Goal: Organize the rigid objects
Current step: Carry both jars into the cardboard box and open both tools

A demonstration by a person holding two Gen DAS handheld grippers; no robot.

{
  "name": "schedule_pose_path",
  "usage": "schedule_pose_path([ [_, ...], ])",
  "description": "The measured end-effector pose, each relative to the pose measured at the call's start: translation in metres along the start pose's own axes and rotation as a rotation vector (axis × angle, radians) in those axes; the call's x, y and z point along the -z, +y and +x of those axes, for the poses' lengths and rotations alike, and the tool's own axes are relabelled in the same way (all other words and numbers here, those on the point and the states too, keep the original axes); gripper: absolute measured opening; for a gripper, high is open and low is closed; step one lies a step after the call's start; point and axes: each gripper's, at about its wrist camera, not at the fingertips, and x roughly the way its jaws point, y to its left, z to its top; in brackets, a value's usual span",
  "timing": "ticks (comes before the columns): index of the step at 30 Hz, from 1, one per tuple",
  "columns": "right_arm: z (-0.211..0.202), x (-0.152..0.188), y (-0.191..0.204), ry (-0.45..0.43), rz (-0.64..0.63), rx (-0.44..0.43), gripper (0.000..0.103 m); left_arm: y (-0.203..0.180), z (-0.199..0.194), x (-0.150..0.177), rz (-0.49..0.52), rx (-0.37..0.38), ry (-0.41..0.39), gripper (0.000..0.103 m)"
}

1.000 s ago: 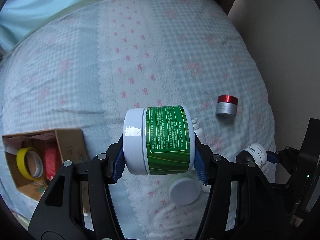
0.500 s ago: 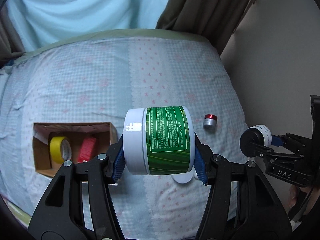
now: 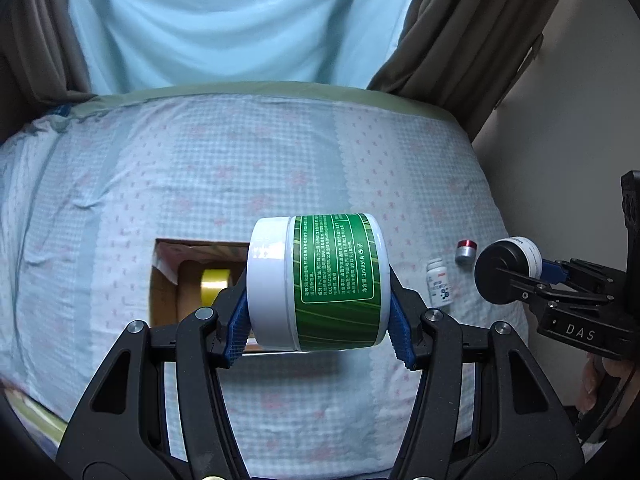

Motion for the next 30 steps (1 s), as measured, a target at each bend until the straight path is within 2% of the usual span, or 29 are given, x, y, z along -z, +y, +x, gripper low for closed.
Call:
schedule_pose_path([
  [8, 0.043, -0.010, 0.092, 0.015, 0.068, -0.029, 0.045, 0.099, 0.016, 0.003, 0.079, -0.017, 0.062, 0.053],
  [16, 0.109, -0.011, 0.156, 0.112, 0.096, -0.036, 0.045, 0.158, 0.063, 0.006, 0.060, -0.008, 0.142, 0.053],
  [21, 0.156, -0.017, 0.172, 0.185, 0.099, -0.053, 0.045, 0.179, 0.099, 0.013, 0.043, -0.030, 0.192, 0.053],
  [30, 0.237, -0.037, 0.178, 0.309, 0.086, -0.068, 0.045, 0.202, 0.176, 0.014, -0.017, -0.062, 0.308, 0.053],
])
